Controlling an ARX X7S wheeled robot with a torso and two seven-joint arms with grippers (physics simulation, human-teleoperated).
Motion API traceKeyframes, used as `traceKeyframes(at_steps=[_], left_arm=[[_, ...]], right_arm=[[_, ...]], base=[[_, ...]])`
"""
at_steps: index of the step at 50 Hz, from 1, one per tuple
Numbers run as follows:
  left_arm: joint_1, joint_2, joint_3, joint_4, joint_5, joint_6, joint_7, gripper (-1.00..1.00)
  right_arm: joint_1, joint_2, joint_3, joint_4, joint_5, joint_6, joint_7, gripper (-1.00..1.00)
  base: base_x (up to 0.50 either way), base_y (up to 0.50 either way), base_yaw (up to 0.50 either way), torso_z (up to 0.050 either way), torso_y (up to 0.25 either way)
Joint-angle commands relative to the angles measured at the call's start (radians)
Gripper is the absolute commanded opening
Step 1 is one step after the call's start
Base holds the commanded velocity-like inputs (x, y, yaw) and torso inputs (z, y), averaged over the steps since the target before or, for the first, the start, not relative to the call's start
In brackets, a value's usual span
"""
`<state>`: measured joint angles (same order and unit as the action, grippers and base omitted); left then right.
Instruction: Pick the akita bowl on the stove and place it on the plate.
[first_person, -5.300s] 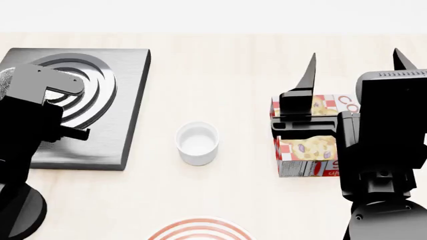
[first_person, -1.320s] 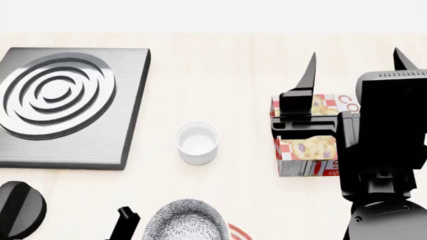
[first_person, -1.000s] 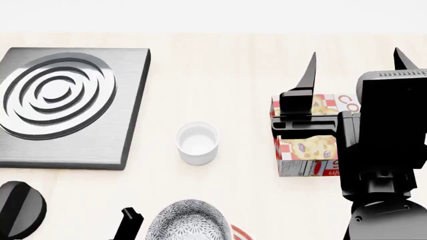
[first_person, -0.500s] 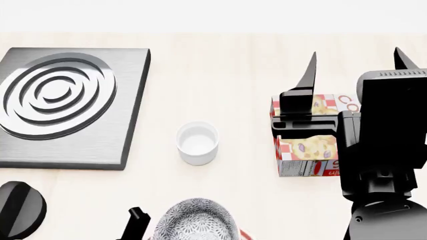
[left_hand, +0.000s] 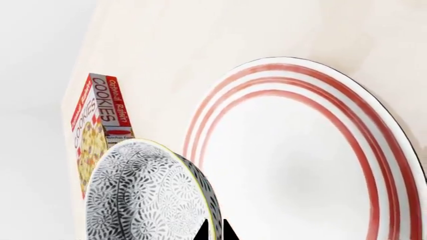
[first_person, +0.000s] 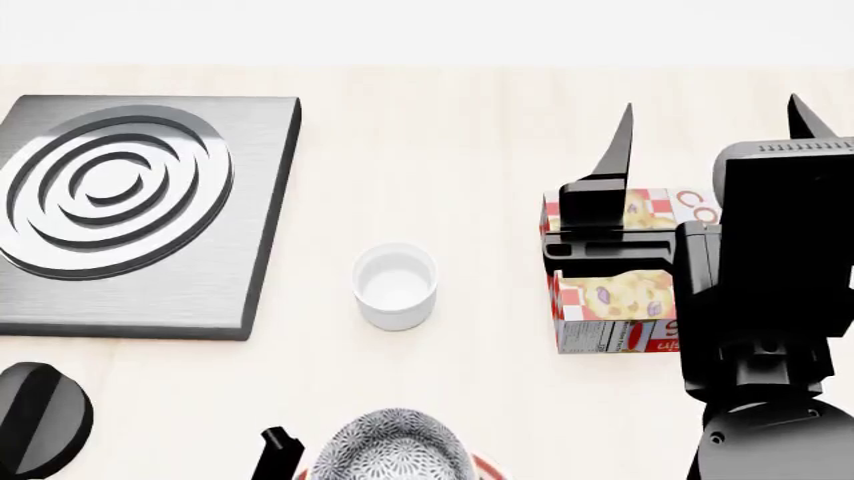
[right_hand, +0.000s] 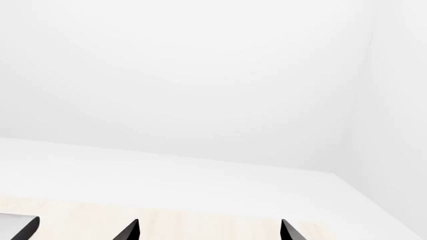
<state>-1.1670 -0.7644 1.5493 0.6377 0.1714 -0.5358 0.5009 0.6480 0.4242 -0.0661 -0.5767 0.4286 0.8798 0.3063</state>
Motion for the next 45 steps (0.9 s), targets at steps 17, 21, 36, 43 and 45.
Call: traceKeyframes(at_steps=[17, 21, 36, 43, 45], left_arm=[[0.046, 0.002, 0.013, -0.030, 0.020, 0.017, -0.042, -1.00], [0.049, 0.005, 0.012, -0.037, 0.019, 0.020, -0.047, -1.00], [0.065, 0.022, 0.014, -0.064, 0.023, 0.030, -0.067, -1.00], [0.073, 0.022, 0.017, -0.073, 0.024, 0.035, -0.073, -1.00], [0.075, 0.023, 0.018, -0.079, 0.025, 0.038, -0.076, -1.00]], right_arm=[[-0.001, 0.003, -0.007, 0.012, 0.001, -0.015, 0.002, 1.00], [-0.002, 0.004, -0.008, 0.015, 0.001, -0.018, 0.002, 1.00], [-0.004, 0.006, -0.010, 0.016, 0.003, -0.022, 0.004, 1.00], [0.003, 0.008, -0.005, -0.003, 0.015, 0.002, 0.013, 1.00], [0.000, 0.008, -0.008, 0.007, 0.010, -0.011, 0.009, 1.00]], base=[[0.00, 0.00, 0.00, 0.000, 0.000], [0.00, 0.00, 0.00, 0.000, 0.000], [0.00, 0.00, 0.00, 0.000, 0.001], [0.00, 0.00, 0.00, 0.000, 0.000], [0.00, 0.00, 0.00, 0.000, 0.000]])
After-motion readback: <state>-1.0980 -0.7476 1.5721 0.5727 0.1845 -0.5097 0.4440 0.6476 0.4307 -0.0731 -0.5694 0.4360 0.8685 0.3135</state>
